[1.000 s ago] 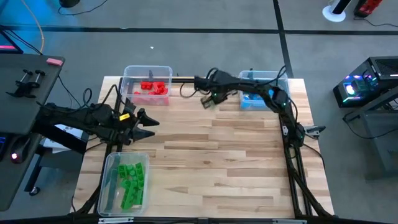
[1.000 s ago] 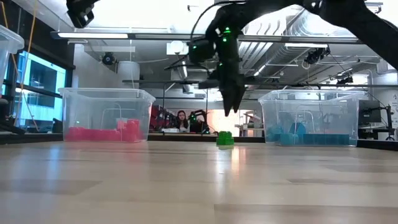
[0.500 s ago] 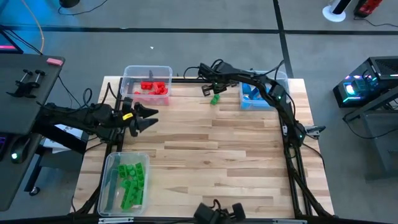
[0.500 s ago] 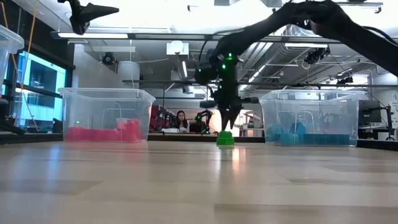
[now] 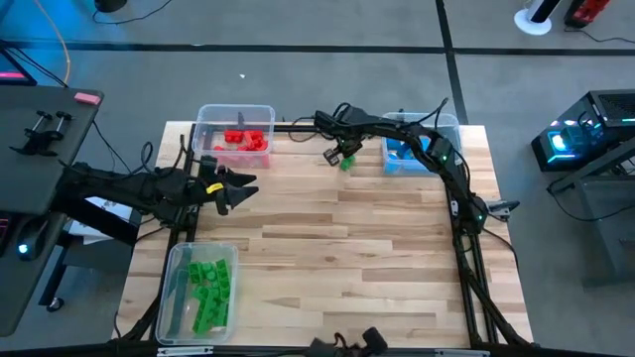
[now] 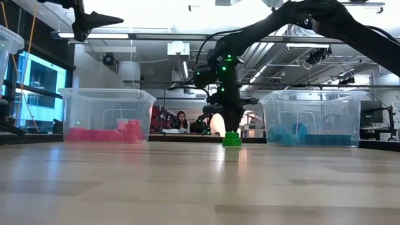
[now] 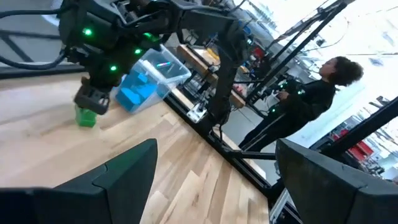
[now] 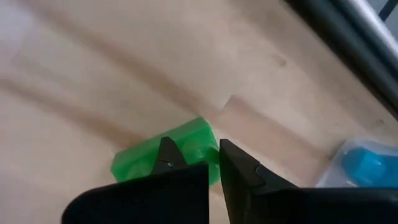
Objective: Sort blocks
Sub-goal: Put the green game piece into the bottom left transparent bin
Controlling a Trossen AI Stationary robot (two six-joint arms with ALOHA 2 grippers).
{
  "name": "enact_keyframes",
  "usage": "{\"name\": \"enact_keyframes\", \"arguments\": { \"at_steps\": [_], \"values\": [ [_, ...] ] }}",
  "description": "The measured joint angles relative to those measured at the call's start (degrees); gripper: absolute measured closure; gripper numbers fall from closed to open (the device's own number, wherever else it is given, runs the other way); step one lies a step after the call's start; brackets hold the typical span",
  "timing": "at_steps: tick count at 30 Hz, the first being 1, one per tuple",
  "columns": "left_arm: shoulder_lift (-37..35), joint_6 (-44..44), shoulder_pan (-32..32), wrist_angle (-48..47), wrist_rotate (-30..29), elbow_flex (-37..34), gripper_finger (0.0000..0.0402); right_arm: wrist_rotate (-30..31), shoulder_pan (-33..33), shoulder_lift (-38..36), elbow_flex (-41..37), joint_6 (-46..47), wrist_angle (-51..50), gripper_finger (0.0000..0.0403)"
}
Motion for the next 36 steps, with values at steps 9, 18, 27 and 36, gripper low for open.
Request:
{"name": "enact_keyframes", "arguments": {
  "at_steps": [9, 18, 27, 36],
  "values": [
    [4.6, -5.7, -0.2, 0.2, 6.4, 0.0, 0.0087, -0.5, 7.5, -0.2, -1.8, -2.3, -5.1, 0.0403],
    [7.9, -6.4, -0.2, 3.6, 15.2, 0.0, 0.0087, -4.6, 21.3, -0.2, -1.8, -6.4, -5.3, 0.0403],
    [8.1, -0.8, -0.2, 16.6, 19.4, 0.0, 0.0087, -6.8, 34.2, -2.7, -1.8, -21.4, -7.5, 0.0403],
    [5.4, 3.5, -0.1, 21.7, 19.4, 0.0, 0.0087, -2.6, 37.1, -15.4, -1.6, 1.9, -4.7, 0.0403]
  ]
}}
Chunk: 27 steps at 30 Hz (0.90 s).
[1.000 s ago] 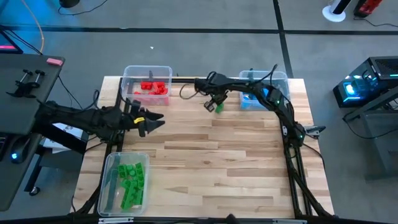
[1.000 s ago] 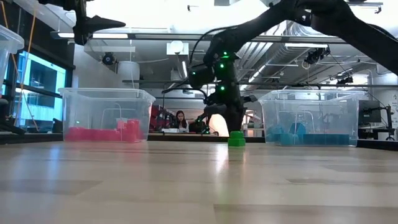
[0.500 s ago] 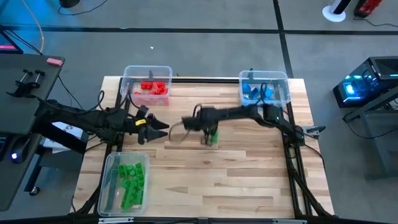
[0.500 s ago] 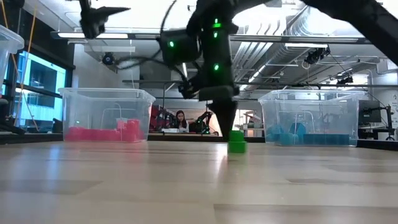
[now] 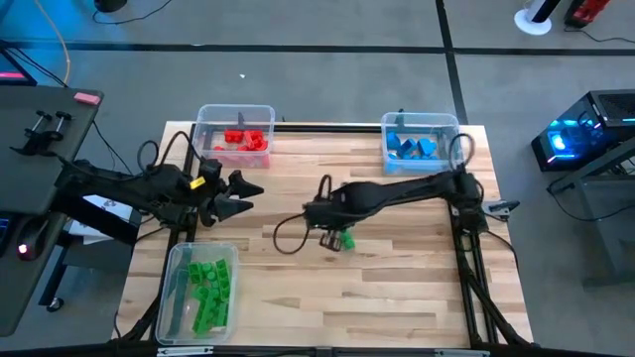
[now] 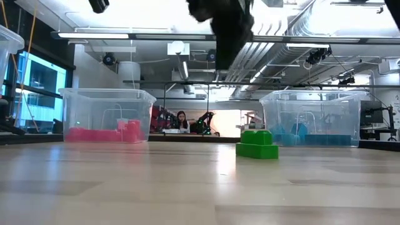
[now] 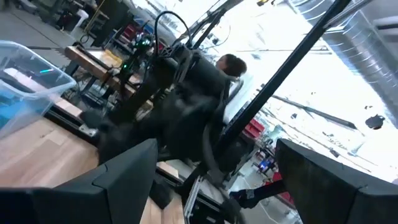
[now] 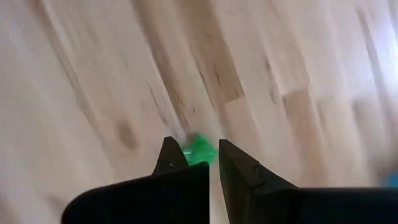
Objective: Sort blocks
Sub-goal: Put the green game piece into the bottom left transparent bin
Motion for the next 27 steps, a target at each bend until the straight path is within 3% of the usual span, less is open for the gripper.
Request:
{"name": "enact_keyframes", "arguments": {
  "at_steps": [4, 11, 15, 21, 27],
  "values": [
    [-0.3, 0.0, 0.7, -0.2, 0.0, 0.0, 0.0087, -0.4, 1.6, -2.2, 0.1, 20.3, -2.2, 0.0402],
    [0.7, 0.0, 1.6, -0.7, 4.0, 0.0, 0.0087, -2.6, 6.3, -1.8, -6.6, 35.0, -3.3, 0.0363],
    [1.3, 0.0, 1.6, -0.7, 7.3, 0.0, 0.0087, -8.5, 5.7, -1.7, -14.0, 38.0, 0.8, 0.0298],
    [2.1, 0.9, 1.6, -0.8, 9.1, 0.0, 0.0087, -9.3, 1.3, -1.7, -19.2, 36.0, 10.4, 0.0199],
    [2.4, -0.4, 1.6, -2.5, 9.5, 0.0, 0.0087, -12.8, -1.0, -1.7, -23.6, 37.2, 9.7, 0.0170]
  ]
}}
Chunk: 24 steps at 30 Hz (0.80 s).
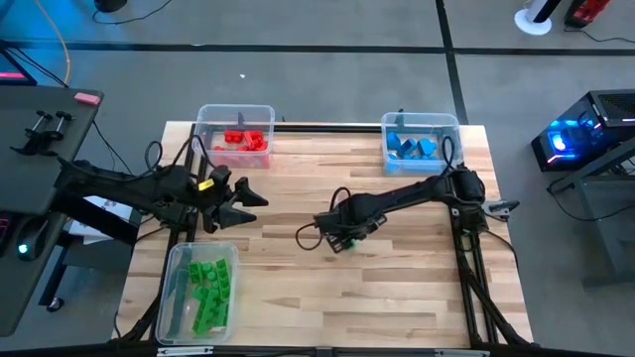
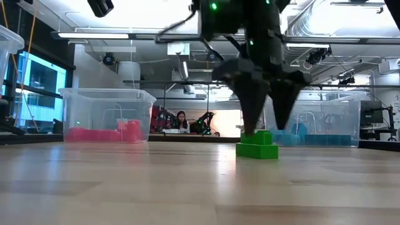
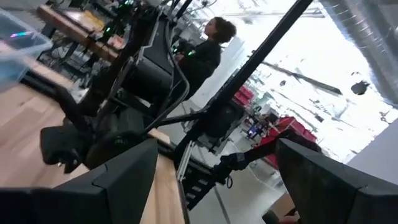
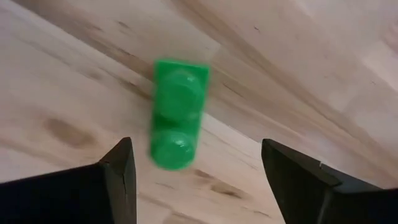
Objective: Sort blocks
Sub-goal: Put the green game piece into the bottom left transparent bin
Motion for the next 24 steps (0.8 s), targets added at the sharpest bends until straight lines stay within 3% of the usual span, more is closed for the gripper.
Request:
{"name": "enact_keyframes", "arguments": {
  "at_steps": [7, 13, 17, 24],
  "values": [
    [2.1, -0.6, 0.0, 0.3, -2.8, 0.0, 0.0087, -0.6, 0.0, 0.0, -5.6, 0.0, 10.2, 0.0179],
    [4.9, -3.7, 0.0, 1.2, -4.7, 0.0, 0.0087, -1.9, 0.3, -0.3, -9.6, 2.8, 11.3, 0.0211],
    [7.1, -6.6, 0.0, 3.9, -6.0, 0.0, 0.0087, -1.0, 0.8, -0.5, -11.4, 3.0, 13.6, 0.0263],
    [11.5, -8.5, 0.0, 11.3, -6.7, 0.1, 0.0087, 2.9, 1.5, -0.8, -11.1, -1.0, 13.7, 0.0389]
  ]
}}
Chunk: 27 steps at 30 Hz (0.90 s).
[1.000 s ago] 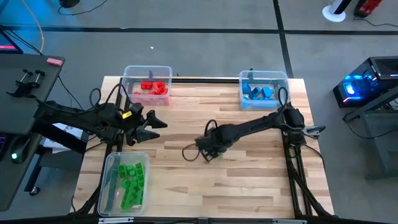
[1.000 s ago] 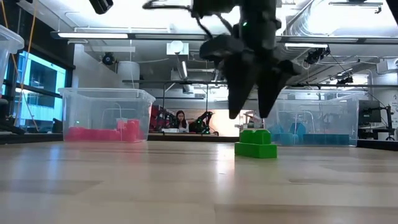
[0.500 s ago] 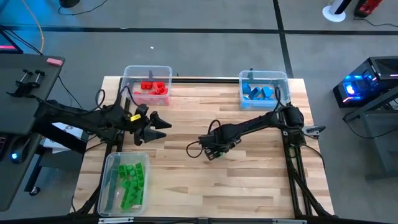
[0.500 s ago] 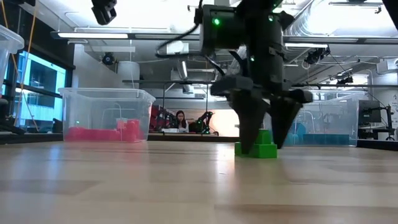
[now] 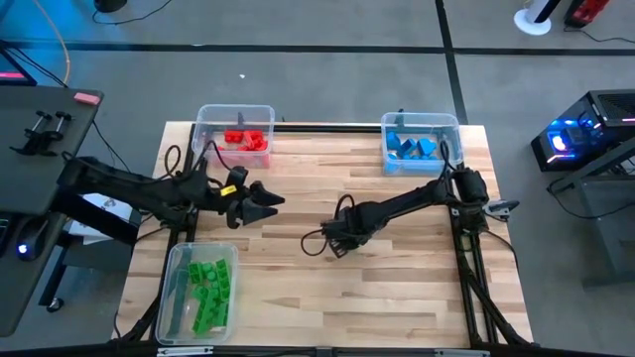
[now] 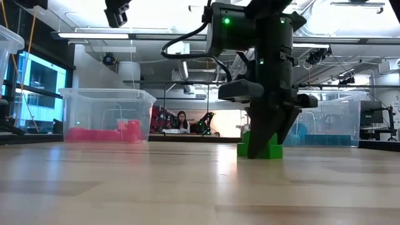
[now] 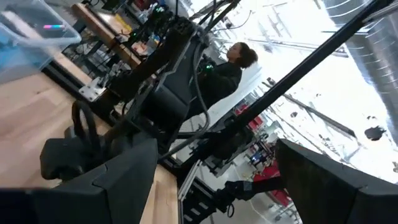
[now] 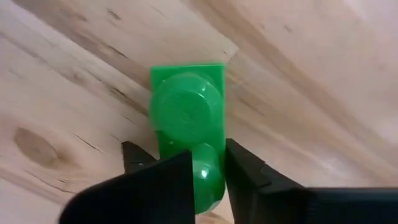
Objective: Sort blocks
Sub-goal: Put the green game piece into the bottom left transparent bin
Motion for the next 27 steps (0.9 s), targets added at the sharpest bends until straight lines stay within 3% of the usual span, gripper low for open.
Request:
{"name": "enact_keyframes", "arguments": {
  "at_steps": [4, 8, 16, 21, 27],
  "values": [
    [2.1, 1.9, 0.0, -1.9, 0.0, 2.5, 0.0087, 2.9, 0.2, -1.7, 0.8, -4.5, -2.8, 0.0381],
    [3.6, 8.9, 0.0, -9.1, 0.4, 8.1, 0.0087, 6.6, 0.1, -9.3, 2.2, -10.0, -3.5, 0.0396],
    [8.2, 28.8, 0.4, -40.9, -5.6, 24.0, 0.0087, 14.3, 2.0, -25.5, 3.1, -22.0, 5.6, 0.0400],
    [15.2, 38.0, 0.4, -40.8, -5.7, 28.1, 0.0087, 14.5, 3.5, -26.9, 3.0, -30.6, 13.0, 0.0401],
    [23.2, 46.6, 0.4, -39.6, -7.2, 33.2, 0.0087, 14.3, 4.7, -26.3, 3.2, -32.7, 12.7, 0.0402]
  ]
}}
